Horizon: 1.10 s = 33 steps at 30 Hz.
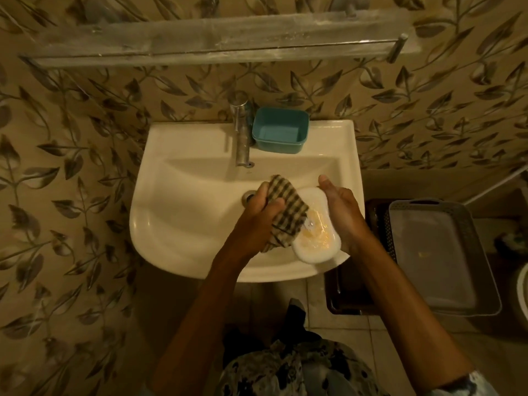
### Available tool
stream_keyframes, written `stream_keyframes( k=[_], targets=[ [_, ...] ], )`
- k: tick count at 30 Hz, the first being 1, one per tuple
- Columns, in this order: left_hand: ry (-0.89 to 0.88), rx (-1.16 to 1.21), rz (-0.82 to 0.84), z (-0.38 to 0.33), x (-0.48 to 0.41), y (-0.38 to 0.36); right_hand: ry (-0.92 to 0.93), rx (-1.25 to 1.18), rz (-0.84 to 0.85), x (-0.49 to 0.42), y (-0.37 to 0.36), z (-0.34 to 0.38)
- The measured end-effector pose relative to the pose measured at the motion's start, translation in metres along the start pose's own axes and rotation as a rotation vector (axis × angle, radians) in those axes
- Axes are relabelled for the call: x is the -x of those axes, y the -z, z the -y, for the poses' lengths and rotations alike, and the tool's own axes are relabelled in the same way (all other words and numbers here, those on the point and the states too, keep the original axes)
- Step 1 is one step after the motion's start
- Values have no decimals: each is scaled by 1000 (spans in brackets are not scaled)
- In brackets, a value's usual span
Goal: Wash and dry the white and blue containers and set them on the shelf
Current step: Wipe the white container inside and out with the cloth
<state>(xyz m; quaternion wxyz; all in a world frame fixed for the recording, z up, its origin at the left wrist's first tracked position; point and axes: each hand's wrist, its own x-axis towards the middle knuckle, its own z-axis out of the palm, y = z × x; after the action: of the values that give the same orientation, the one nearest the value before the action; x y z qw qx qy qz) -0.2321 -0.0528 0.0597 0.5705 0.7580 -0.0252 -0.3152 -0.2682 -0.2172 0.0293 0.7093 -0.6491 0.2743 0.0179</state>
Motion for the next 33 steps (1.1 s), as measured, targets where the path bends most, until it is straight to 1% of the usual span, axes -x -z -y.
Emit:
stream_keyframes(
  k=[3,6,9,12,16,18,21,22,24,27,29,31,33],
  targets=[
    [-99,27,-174,-2,-1,0,-73,-114,-5,-4,-2,13],
    [-209,79,-301,-19,-4,3,-136,-306,72,-14,-6,28],
    [-357,68,-399,-40,-7,13,-139,-524,135,-22,-10,43],
    [-517,70,-452,-58,-9,31,-87,-696,212,-26,-11,60],
    [-694,-8,-468,-77,-14,49,-27,-763,344,-27,-12,74],
    [-741,-73,-454,-84,-17,48,-2,-789,420,-23,-17,79],
    [-752,-251,-333,-84,-21,34,72,-781,502,-21,-26,82],
    [-746,-319,-301,-79,-22,28,73,-772,507,-20,-29,82],
    [-729,-384,-303,-64,-21,14,44,-774,494,-20,-32,81],
    [-679,-326,-334,-36,-10,-8,-8,-804,441,-22,-32,78],
    [-659,-347,-344,-16,2,-24,-26,-786,384,-25,-30,77],
    [-710,-411,-351,-1,11,-37,-30,-718,336,-26,-28,77],
    [-754,-420,-379,-1,12,-41,-58,-689,334,-23,-29,76]
  ],
)
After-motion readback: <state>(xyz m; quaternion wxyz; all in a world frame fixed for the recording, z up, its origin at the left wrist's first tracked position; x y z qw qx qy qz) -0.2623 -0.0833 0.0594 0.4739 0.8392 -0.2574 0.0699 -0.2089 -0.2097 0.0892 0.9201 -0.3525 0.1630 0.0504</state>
